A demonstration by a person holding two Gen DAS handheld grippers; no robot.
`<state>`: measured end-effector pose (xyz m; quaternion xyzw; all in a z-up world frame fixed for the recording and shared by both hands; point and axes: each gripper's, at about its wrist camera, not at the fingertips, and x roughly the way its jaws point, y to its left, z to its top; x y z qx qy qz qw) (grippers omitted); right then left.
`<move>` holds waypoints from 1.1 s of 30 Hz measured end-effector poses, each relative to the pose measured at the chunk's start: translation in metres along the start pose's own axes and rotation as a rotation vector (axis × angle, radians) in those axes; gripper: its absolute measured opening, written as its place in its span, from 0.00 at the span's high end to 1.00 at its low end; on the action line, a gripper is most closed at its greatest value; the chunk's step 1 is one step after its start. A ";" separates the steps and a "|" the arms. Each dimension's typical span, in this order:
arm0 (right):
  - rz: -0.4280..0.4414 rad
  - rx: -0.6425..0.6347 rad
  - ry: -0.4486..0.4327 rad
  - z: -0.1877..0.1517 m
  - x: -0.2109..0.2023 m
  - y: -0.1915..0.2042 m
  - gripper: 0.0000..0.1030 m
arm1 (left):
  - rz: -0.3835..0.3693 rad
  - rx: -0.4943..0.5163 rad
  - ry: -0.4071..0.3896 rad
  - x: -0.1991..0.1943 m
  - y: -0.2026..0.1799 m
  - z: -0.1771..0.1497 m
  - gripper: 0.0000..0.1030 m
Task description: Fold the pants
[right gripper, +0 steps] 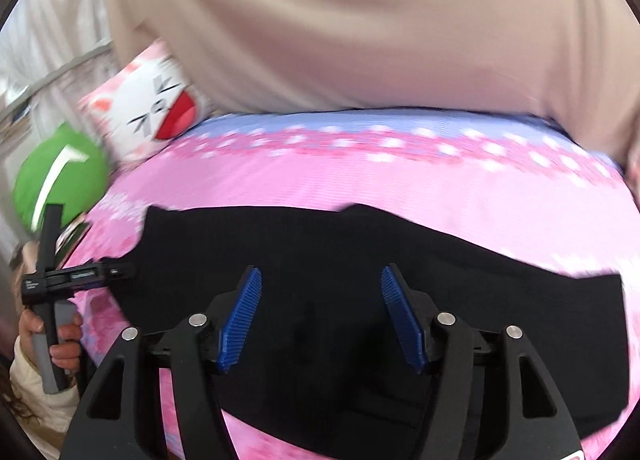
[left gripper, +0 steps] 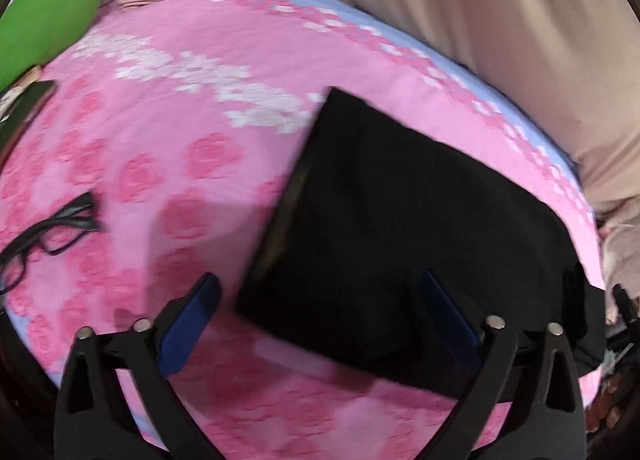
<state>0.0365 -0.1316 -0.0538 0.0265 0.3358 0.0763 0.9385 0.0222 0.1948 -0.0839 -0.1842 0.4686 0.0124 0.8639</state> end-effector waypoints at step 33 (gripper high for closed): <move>0.080 -0.018 0.132 -0.040 0.024 -0.025 0.63 | 0.241 0.026 -0.054 -0.004 -0.036 0.012 0.34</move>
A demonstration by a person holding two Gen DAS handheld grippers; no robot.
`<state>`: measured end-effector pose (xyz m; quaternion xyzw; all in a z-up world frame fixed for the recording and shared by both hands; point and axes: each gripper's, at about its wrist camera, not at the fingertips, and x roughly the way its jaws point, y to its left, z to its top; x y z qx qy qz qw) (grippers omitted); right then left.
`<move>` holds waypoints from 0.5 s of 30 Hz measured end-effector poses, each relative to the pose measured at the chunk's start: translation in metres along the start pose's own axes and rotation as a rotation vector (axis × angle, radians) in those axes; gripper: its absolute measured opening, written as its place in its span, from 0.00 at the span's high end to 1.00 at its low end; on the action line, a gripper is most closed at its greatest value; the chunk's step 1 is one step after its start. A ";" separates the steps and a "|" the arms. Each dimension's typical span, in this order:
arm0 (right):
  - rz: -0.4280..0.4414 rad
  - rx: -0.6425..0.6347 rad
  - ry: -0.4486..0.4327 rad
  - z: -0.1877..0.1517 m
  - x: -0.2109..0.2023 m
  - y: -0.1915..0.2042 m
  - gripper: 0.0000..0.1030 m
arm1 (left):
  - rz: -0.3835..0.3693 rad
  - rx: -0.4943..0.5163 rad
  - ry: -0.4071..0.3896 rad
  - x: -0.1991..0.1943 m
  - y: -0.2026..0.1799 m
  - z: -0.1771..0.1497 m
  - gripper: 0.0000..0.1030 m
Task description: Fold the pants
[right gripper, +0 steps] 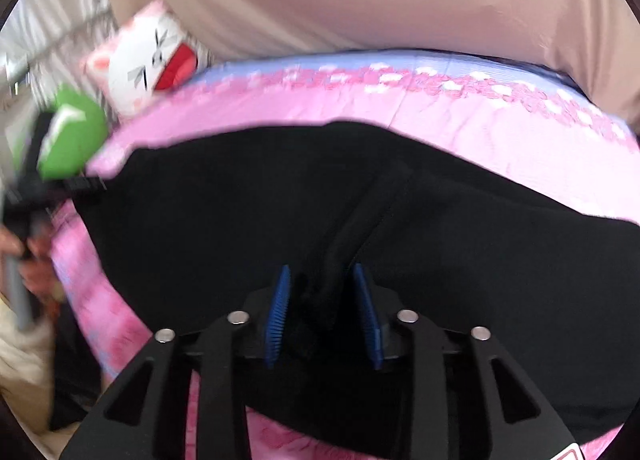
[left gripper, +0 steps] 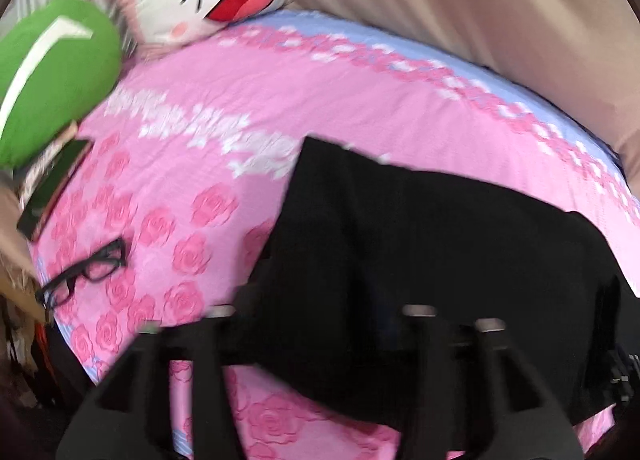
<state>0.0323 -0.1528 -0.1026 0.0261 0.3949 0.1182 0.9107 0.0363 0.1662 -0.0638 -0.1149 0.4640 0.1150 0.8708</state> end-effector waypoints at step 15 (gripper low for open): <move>-0.112 0.197 -0.105 0.000 -0.055 -0.060 0.40 | -0.113 -0.003 -0.041 -0.019 -0.013 0.000 0.82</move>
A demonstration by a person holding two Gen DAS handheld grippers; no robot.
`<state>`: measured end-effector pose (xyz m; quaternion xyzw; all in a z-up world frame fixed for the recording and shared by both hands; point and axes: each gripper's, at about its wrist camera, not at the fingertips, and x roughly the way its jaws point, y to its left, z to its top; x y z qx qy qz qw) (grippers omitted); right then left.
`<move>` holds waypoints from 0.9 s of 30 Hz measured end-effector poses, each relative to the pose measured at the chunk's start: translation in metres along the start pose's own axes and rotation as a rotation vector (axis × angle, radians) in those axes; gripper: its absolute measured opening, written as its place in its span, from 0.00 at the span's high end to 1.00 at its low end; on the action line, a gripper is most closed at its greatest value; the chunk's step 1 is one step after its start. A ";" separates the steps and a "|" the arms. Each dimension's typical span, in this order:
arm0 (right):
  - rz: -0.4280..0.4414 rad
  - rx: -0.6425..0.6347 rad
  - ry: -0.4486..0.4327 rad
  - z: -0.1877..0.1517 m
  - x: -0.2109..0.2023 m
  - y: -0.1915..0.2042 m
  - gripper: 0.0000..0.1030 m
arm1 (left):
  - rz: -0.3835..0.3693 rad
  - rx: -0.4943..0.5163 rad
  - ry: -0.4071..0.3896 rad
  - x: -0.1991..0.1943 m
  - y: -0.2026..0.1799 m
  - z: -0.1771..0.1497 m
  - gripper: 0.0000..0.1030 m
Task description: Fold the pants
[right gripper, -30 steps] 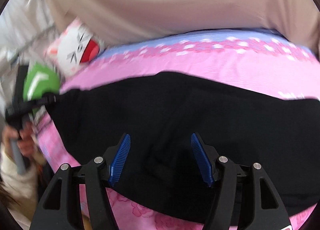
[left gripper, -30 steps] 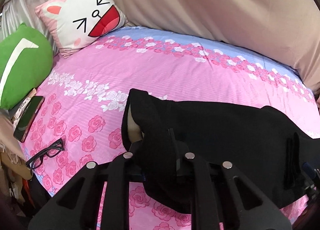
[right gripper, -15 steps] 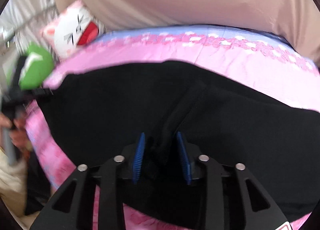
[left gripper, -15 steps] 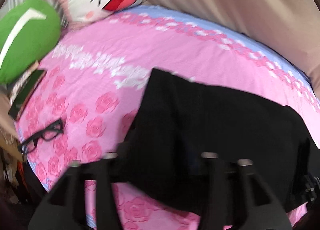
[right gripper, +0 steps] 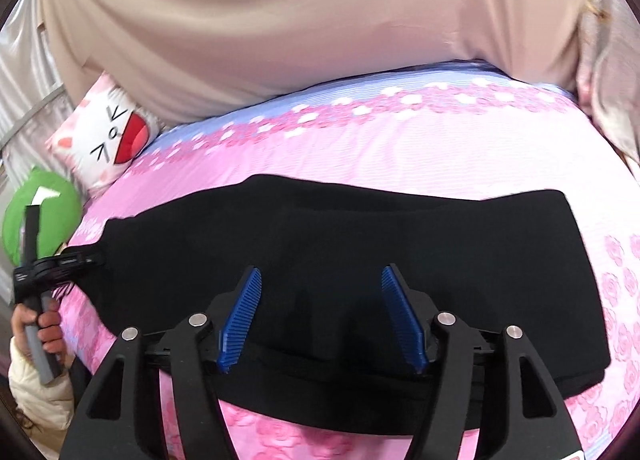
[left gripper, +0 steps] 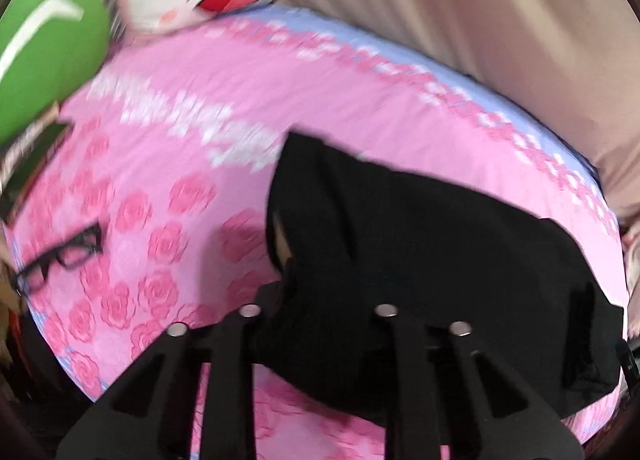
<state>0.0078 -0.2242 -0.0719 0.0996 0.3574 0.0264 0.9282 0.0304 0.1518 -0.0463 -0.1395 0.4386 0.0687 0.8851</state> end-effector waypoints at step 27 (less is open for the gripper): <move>-0.040 0.185 -0.073 -0.033 -0.053 -0.116 0.38 | -0.391 0.507 -0.059 -0.067 -0.297 -0.067 0.10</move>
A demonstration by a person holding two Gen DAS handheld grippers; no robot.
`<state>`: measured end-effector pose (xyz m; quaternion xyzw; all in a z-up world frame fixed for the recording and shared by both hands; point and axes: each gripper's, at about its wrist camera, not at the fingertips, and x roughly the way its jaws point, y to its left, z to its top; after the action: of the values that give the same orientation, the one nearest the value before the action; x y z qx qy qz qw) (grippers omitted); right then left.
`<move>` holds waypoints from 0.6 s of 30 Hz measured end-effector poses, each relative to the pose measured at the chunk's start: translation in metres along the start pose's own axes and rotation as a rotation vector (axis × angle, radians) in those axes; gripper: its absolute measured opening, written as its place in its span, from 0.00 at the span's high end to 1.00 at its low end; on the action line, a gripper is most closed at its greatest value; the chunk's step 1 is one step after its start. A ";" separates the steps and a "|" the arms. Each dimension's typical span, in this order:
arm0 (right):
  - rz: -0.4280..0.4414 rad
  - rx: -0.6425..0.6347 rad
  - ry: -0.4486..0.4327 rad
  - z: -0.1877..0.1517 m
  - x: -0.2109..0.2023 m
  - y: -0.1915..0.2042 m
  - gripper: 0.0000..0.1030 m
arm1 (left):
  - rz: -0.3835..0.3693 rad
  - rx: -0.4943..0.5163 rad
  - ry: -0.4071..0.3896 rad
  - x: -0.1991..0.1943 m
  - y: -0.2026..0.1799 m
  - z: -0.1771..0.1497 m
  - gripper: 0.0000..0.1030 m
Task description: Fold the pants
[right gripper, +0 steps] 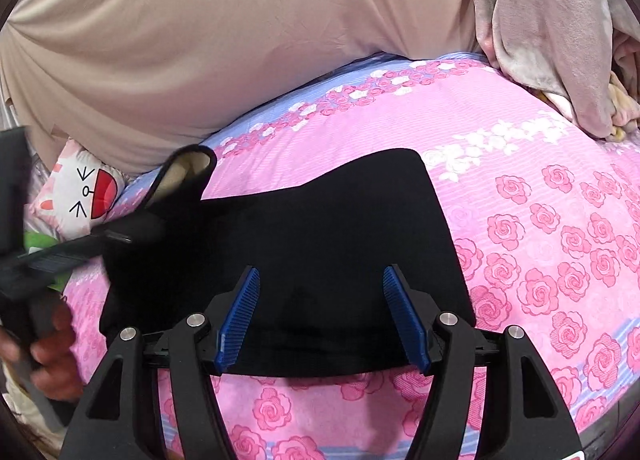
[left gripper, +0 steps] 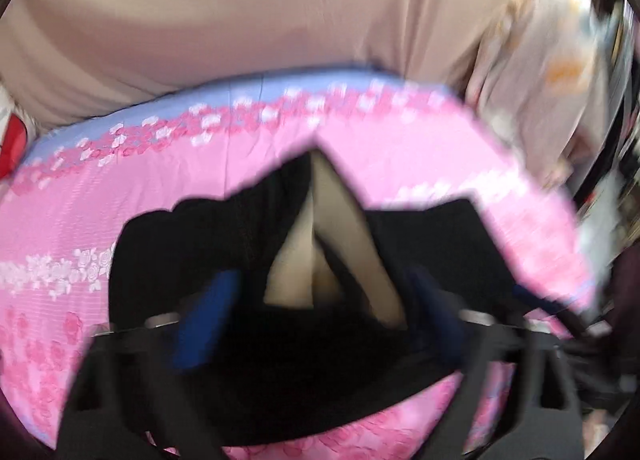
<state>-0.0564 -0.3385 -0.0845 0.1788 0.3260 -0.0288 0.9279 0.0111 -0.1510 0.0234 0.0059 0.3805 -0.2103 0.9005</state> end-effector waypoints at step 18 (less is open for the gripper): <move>0.238 -0.036 0.183 0.008 0.073 0.089 0.25 | 0.401 -0.128 0.021 -0.022 0.151 -0.033 0.08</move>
<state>0.0204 -0.2535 -0.0955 0.2014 0.3864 0.1037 0.8941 0.0327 0.0002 -0.0073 0.0267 0.3937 -0.0022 0.9188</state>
